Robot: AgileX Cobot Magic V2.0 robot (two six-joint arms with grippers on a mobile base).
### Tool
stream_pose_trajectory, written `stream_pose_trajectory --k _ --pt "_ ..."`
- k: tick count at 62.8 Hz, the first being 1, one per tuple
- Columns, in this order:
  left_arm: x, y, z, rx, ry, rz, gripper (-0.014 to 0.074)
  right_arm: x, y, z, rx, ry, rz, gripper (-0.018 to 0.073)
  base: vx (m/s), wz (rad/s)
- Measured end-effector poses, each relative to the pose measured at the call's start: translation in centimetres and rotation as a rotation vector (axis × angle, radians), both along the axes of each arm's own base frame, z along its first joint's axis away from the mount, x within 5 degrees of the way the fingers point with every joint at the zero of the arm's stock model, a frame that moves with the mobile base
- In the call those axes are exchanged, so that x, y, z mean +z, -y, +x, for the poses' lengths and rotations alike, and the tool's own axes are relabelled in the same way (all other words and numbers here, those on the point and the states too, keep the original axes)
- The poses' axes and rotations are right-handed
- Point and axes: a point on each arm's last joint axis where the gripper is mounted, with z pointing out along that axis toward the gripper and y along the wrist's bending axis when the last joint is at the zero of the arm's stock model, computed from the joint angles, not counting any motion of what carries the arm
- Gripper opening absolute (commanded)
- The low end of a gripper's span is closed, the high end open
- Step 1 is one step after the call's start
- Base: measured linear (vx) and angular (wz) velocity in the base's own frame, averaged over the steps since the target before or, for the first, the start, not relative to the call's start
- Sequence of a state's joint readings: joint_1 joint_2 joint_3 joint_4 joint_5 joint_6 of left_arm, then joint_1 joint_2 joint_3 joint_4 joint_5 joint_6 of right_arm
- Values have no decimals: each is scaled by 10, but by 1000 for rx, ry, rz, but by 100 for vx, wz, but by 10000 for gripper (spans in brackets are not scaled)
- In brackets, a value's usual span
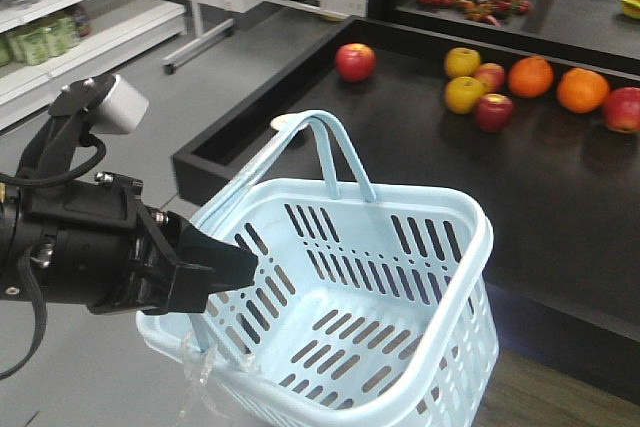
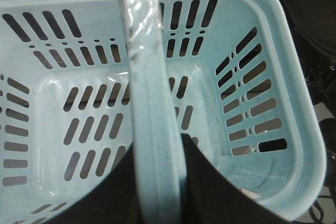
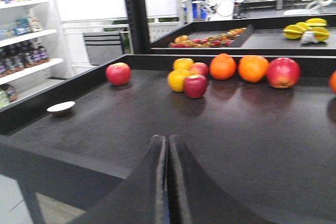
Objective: Pick three apples into basket with both arms
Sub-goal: 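Drive the base with the held basket toward another fruit table, then stop the base at the fruit table holding the basket in the left gripper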
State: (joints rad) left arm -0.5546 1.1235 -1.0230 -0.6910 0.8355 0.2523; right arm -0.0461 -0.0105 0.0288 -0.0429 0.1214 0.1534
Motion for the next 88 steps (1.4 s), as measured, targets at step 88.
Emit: stream_pose_trajectory --k 88 --pt "0 0 0 0 0 0 -7 0 0 0 0 0 0 -4 5 -29"
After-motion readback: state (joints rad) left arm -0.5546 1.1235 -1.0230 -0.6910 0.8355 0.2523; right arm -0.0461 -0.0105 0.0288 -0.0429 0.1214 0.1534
